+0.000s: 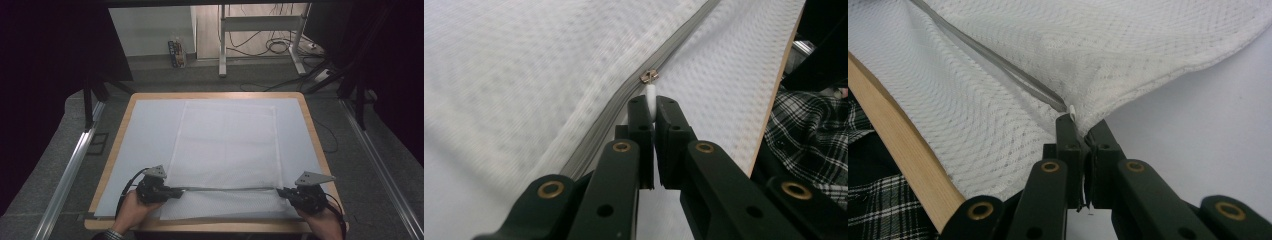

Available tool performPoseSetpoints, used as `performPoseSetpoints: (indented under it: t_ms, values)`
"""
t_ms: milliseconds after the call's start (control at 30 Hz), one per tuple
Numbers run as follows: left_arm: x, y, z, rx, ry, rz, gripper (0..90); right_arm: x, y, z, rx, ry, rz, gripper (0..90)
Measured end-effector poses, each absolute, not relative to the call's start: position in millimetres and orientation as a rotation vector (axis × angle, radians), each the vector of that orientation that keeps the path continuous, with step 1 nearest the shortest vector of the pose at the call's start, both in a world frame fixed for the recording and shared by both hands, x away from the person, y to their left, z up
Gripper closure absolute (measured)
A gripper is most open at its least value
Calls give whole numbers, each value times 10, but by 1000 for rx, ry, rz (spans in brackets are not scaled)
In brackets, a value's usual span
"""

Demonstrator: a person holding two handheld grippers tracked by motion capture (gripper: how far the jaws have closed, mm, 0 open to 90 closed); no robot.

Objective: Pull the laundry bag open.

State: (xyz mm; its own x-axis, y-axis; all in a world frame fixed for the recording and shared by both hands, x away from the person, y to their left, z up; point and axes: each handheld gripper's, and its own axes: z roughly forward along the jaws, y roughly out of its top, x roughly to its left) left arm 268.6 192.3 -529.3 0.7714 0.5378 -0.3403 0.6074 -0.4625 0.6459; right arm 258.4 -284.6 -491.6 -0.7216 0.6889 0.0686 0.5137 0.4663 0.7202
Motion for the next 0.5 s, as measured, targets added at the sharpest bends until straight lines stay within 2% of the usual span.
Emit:
performPoseSetpoints:
  t_ms: [500]
  values:
    - [2598, 2223, -5288, 2129, 936, -69, 874, 2592, -2854, -4927, 1051, 2491, 1079, 857]
